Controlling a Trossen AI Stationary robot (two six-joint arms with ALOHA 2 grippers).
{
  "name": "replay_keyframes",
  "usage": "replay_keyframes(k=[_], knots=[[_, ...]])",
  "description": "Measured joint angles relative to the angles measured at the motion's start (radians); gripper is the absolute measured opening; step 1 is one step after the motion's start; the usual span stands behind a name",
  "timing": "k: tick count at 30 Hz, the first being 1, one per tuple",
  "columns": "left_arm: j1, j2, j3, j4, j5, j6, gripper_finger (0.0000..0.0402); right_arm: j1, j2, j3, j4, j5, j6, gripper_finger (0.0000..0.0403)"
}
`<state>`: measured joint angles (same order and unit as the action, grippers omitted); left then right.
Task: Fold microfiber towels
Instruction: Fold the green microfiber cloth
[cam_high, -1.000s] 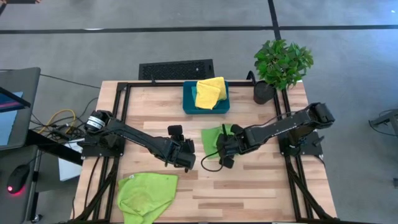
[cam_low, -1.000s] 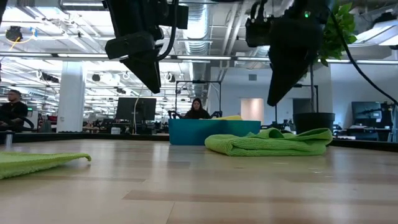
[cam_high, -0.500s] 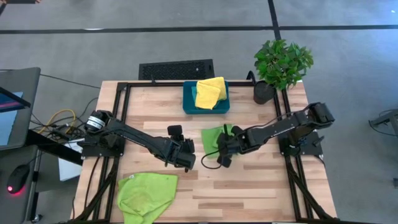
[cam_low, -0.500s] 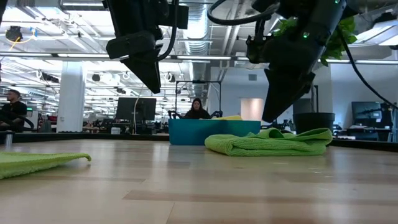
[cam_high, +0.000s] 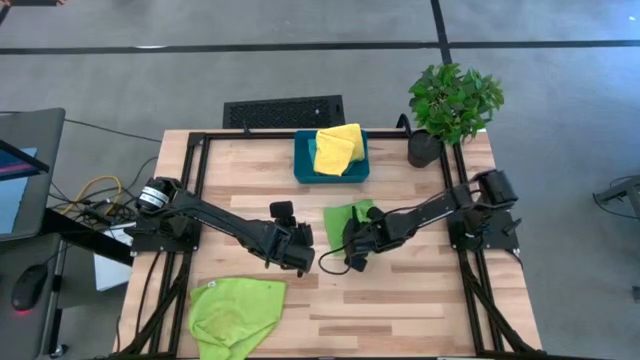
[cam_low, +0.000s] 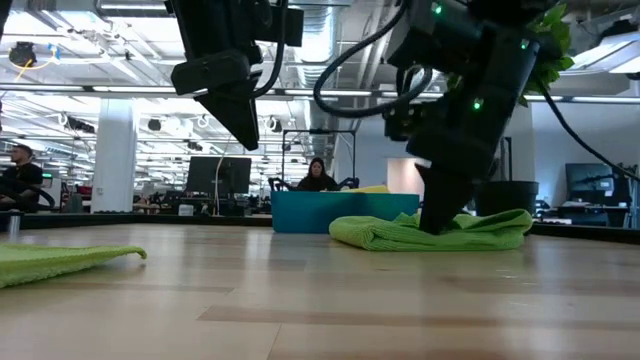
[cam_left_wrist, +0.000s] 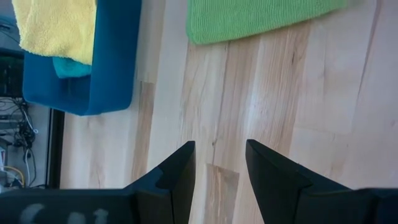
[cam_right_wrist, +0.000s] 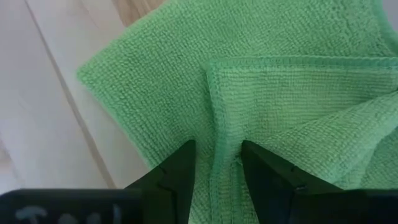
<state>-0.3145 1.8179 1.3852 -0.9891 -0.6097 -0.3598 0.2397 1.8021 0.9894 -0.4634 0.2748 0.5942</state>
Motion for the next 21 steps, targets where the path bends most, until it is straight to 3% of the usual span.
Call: replay_keyframes(k=[15, 21], knots=[[0.000, 0.000, -0.003, 0.009, 0.001, 0.008, 0.0135, 0.000, -0.065, 0.000, -0.038, 0.090, -0.002, 0.0127], [0.000, 0.000, -0.003, 0.008, 0.003, 0.008, 0.0135, 0.000, -0.047, 0.000, -0.021, 0.076, -0.021, 0.0112]])
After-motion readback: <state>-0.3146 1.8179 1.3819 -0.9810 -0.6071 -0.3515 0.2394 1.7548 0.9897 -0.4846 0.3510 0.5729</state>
